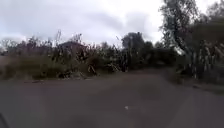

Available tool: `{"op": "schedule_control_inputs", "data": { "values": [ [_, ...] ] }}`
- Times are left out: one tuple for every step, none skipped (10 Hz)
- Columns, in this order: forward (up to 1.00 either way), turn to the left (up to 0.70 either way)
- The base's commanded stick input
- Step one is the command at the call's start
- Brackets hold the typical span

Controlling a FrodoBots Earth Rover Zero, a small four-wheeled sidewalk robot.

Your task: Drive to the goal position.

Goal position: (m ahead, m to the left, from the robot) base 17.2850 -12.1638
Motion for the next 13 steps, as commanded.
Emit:
{"op": "schedule_control_inputs", "data": {
  "values": [
    [1.00, -0.40],
    [1.00, -0.40],
    [1.00, -0.38],
    [1.00, -0.24],
    [1.00, -0.09],
    [1.00, 0.00],
    [1.00, 0.00],
    [1.00, 0.00],
    [1.00, 0.00],
    [1.00, 0.00],
    [1.00, 0.00],
    [1.00, 0.00],
    [1.00, 0.00]
  ]
}}
